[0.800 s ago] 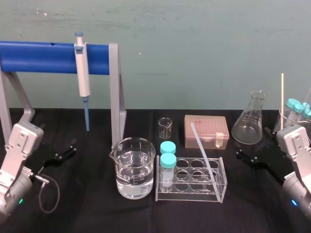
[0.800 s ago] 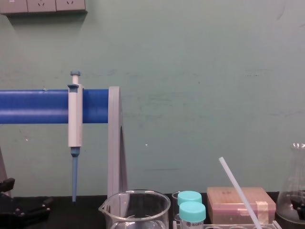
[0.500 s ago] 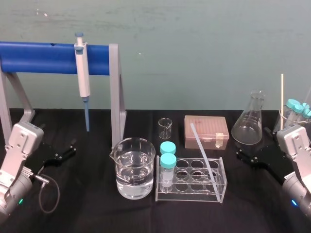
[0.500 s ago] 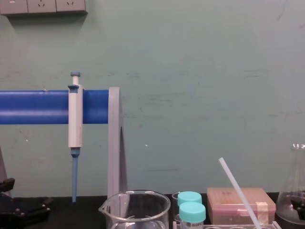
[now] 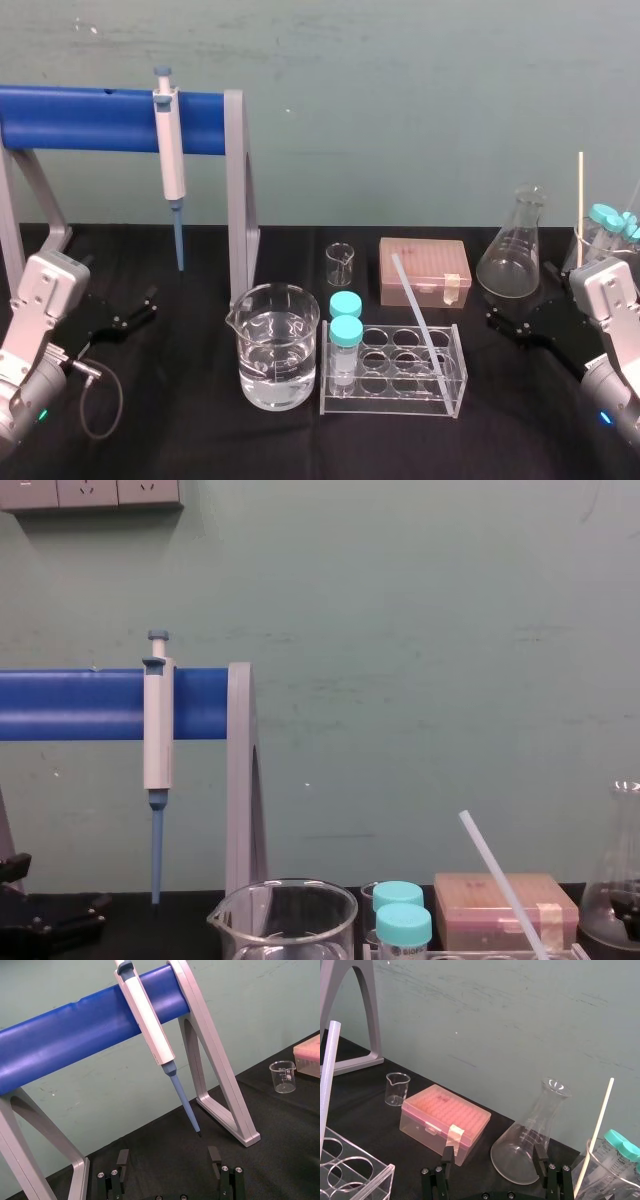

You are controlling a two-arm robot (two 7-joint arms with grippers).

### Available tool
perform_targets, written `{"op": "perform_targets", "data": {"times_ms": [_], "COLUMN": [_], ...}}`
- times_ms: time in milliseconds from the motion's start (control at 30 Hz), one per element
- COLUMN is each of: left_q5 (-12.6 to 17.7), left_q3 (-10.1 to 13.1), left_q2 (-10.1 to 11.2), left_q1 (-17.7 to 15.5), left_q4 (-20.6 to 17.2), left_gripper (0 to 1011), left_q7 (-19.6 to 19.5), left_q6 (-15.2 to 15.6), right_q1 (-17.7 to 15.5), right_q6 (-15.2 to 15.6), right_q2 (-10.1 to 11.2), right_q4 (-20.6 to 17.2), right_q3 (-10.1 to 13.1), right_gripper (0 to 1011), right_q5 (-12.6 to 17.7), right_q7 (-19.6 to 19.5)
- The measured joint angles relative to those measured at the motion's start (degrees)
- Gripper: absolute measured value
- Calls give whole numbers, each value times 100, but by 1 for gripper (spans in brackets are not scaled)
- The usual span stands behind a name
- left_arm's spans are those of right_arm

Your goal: Pick up the stirring rod with one hand, then place it down.

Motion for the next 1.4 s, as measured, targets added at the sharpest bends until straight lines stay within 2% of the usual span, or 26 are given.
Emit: {"op": "perform_targets", "data": {"times_ms": [833, 967, 1100, 1167, 1300, 1333, 1400], "left_q5": [0, 0, 0, 0, 0, 0, 0], "left_q3": [0, 0, 0, 0, 0, 0, 0], "left_q2": [0, 0, 0, 0, 0, 0, 0], "left_q1": [0, 0, 0, 0, 0, 0, 0], "left_q4": [0, 0, 0, 0, 0, 0, 0], "left_gripper": [1000, 1000, 1000, 1000, 1000, 1000, 1000], "left_q7": [0, 0, 0, 0, 0, 0, 0], "left_q6": [0, 0, 0, 0, 0, 0, 0], "right_q1": [0, -5, -33, -53, -162, -162, -246], "right_q6": [0, -18, -127, -152, -106, -106, 113], "right_q2": [0, -22, -2, 21, 138, 138, 240], "right_q4": [0, 11, -51, -122, -428, -428, -654], "right_q3": [0, 96, 286, 372, 682, 682, 879], "right_gripper": [1003, 1003, 1003, 1003, 1003, 1003, 1003], "right_q5": [0, 23, 129, 229, 858, 858, 1455], "right_q7": [0, 46, 174, 248, 802, 802, 1333]}}
